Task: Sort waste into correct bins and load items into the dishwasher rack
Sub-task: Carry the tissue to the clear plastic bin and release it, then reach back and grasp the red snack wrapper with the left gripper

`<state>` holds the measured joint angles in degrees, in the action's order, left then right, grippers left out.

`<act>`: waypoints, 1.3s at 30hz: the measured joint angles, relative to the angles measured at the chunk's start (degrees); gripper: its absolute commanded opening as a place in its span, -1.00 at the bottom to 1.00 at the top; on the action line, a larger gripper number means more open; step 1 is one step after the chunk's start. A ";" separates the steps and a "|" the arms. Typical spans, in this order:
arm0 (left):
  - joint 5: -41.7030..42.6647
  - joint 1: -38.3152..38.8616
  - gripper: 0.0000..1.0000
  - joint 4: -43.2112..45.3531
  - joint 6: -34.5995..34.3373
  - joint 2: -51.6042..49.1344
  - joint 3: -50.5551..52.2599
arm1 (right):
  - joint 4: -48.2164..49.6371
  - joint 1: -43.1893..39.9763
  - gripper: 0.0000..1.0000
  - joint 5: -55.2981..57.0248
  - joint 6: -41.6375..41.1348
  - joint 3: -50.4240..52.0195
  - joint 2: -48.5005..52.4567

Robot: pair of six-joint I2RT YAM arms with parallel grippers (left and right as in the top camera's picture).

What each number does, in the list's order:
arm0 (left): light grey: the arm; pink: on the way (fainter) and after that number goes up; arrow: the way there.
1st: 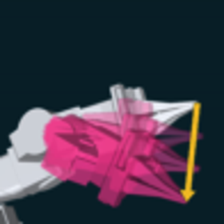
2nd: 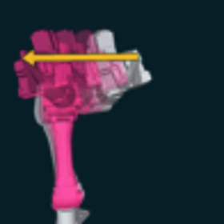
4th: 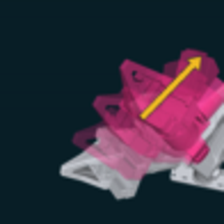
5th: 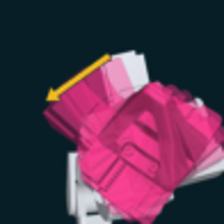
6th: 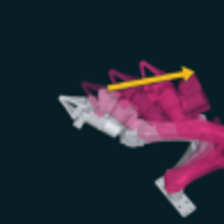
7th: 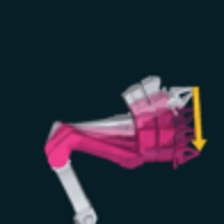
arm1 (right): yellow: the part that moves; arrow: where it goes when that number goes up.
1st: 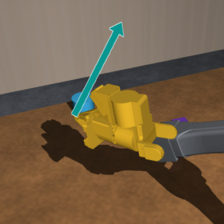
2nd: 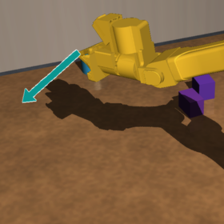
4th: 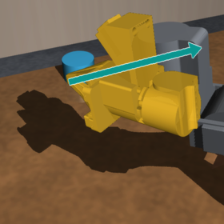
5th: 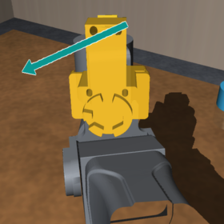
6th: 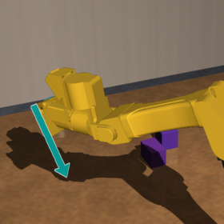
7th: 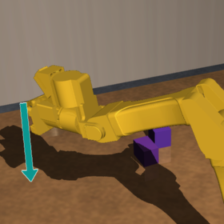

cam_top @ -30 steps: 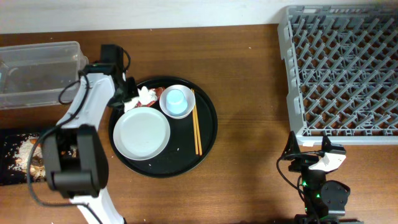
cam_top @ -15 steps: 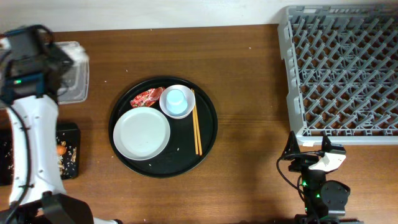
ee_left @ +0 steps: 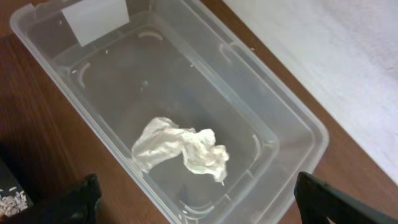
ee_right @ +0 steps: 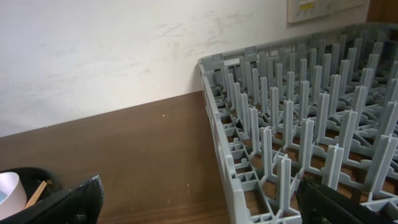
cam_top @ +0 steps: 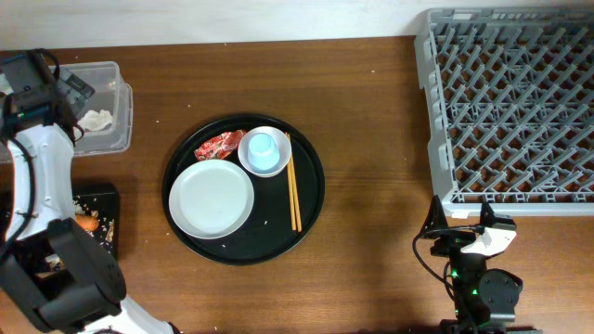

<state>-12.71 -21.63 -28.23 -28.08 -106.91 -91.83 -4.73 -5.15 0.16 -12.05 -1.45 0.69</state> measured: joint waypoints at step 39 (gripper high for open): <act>18.73 20.37 0.36 -13.14 15.28 -13.14 6.69 | 0.00 0.00 0.97 0.00 0.02 0.00 0.00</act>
<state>6.02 -1.26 -41.36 -12.80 -120.05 -85.14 -4.73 -5.15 0.16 -12.03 -1.45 0.69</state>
